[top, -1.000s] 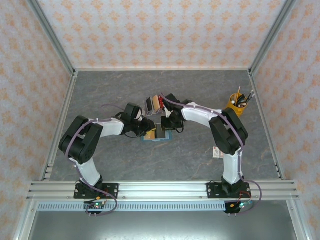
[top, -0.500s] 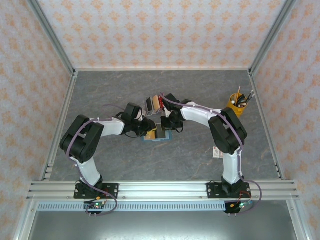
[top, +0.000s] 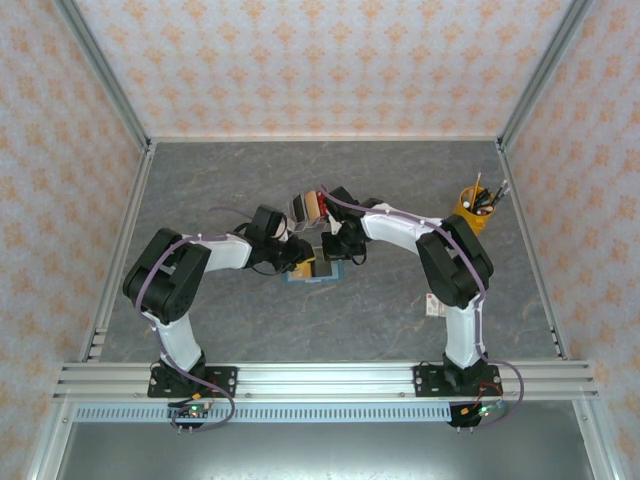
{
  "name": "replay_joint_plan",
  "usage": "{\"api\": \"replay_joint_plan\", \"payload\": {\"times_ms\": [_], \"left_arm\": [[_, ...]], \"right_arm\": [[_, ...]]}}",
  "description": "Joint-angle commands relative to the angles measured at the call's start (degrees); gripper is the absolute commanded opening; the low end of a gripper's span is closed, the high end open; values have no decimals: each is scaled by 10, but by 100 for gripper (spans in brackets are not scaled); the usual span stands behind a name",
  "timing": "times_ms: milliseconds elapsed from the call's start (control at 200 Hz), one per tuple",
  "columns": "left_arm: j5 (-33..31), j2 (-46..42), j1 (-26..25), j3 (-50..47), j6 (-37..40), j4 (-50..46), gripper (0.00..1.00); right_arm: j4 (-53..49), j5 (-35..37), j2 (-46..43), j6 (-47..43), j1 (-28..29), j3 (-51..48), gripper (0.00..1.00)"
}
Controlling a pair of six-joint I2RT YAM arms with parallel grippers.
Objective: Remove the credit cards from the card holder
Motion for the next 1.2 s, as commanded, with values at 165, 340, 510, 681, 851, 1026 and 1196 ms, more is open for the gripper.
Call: {"api": "replay_joint_plan", "payload": {"times_ms": [165,340,510,681,851,1026,1196], "left_arm": [[53,6,-1,-2,59,52,20],[62,3,4,-13,64,86,16],[50,-3,8,-18,75,70,11],[36,-26,13,-33,86,48,5],[-6,-79,14,-45,113,-33,0],[-83,-156,14,-47,147,-158,0],[-148,-251,14,-39,158,-259,0]], "right_arm": [[-29,32,32,-5,3,-6,14],[-29,32,32,-2,3,-7,13],[-29,35,30,0,3,-8,14],[-32,48,30,5,3,-8,13],[-38,70,25,11,3,-9,14],[-36,79,8,16,3,-14,17],[-7,51,-30,29,3,-19,21]]}}
